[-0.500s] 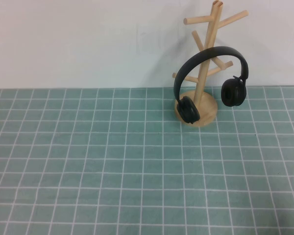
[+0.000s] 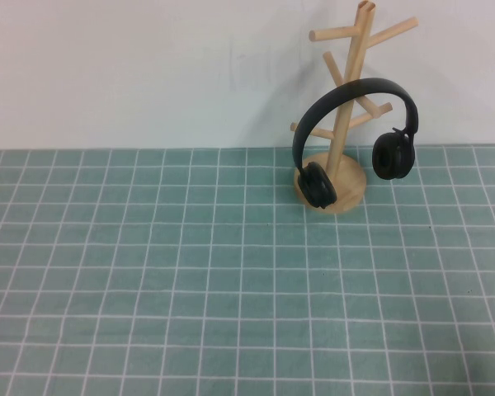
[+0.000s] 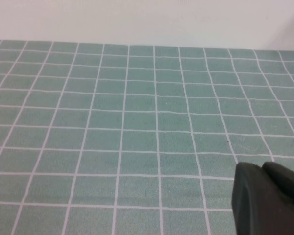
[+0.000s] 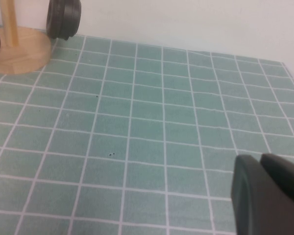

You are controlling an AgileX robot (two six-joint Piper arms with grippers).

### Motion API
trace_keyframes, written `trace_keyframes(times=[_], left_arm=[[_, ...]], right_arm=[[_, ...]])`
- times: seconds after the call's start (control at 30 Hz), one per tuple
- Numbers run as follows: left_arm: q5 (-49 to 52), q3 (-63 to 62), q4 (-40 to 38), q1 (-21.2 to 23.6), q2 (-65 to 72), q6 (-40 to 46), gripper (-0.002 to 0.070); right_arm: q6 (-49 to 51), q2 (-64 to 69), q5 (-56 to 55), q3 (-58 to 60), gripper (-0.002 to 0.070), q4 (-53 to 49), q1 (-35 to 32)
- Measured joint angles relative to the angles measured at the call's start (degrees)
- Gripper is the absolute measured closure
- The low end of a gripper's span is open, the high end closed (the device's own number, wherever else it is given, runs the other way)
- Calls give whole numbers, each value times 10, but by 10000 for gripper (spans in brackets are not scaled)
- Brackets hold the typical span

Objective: Take out the headphones from the headphone stand

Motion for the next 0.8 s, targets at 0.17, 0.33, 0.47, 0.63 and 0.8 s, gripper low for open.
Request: trace_keyframes(times=[0.17, 0.33, 0.47, 0.63, 0.8], left_arm=[[0, 0, 0, 0, 0, 0, 679], [0, 0, 0, 0, 0, 0, 679], [0, 0, 0, 0, 0, 0, 679], [0, 0, 0, 0, 0, 0, 679], [0, 0, 0, 0, 0, 0, 679]], right_arm=[[0, 0, 0, 0, 685, 0, 0], [0, 0, -12, 0, 685, 0, 0], [0, 0, -95, 2, 685, -1, 0], [0, 0, -299, 2, 685, -2, 0], [0, 0, -455, 2, 685, -6, 0]])
